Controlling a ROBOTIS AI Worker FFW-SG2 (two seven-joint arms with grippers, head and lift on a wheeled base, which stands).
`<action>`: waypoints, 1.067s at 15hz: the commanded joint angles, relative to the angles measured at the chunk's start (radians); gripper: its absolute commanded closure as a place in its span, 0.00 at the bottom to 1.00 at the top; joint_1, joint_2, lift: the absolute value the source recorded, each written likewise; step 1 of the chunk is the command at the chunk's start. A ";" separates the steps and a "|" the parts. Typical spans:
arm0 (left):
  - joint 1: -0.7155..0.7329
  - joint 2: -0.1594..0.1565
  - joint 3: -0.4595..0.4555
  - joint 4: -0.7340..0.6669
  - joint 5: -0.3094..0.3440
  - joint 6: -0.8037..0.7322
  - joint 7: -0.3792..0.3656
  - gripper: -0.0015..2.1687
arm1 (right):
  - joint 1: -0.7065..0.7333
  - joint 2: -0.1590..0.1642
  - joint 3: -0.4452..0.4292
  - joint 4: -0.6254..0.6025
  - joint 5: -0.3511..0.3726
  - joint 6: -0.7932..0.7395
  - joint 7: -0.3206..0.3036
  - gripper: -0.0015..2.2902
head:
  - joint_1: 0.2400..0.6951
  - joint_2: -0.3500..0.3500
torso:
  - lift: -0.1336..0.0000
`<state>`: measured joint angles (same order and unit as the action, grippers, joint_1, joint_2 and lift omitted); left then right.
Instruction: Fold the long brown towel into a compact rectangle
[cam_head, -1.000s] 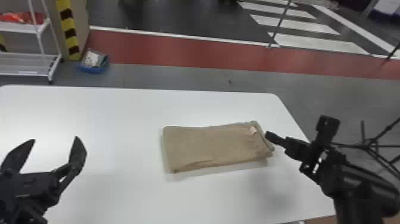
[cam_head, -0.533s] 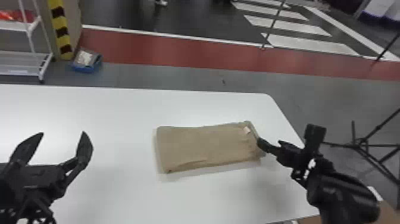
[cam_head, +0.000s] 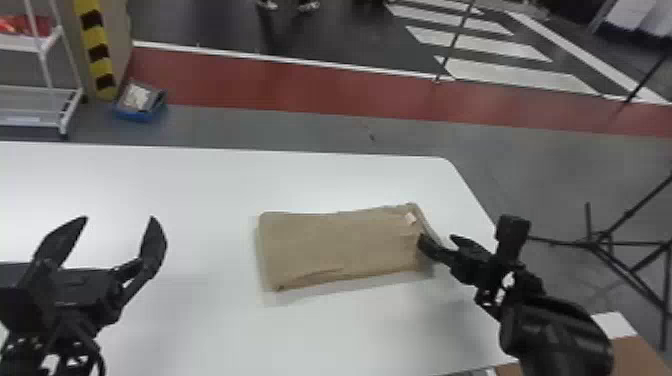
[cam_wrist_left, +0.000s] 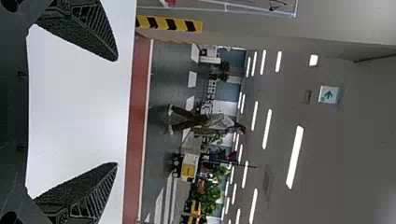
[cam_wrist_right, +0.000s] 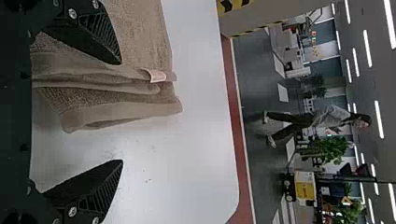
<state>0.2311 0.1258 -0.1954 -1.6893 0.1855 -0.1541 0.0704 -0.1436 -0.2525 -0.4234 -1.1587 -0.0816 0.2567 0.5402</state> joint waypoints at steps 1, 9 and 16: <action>-0.004 0.003 -0.001 0.003 0.005 0.000 0.000 0.04 | -0.008 0.001 0.006 0.019 0.011 -0.012 0.004 0.10 | 1.00 0.07 | 0.29; -0.013 0.006 -0.013 0.016 0.011 0.000 -0.001 0.04 | -0.010 0.001 0.012 0.045 0.020 -0.015 0.032 0.64 | 1.00 0.08 | 0.29; -0.010 0.011 -0.013 0.014 0.012 0.000 0.000 0.04 | 0.053 0.027 -0.054 -0.113 -0.046 0.068 0.030 0.87 | 1.00 0.07 | 0.29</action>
<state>0.2197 0.1349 -0.2086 -1.6739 0.1965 -0.1541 0.0701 -0.1205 -0.2396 -0.4494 -1.1752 -0.0942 0.2743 0.5690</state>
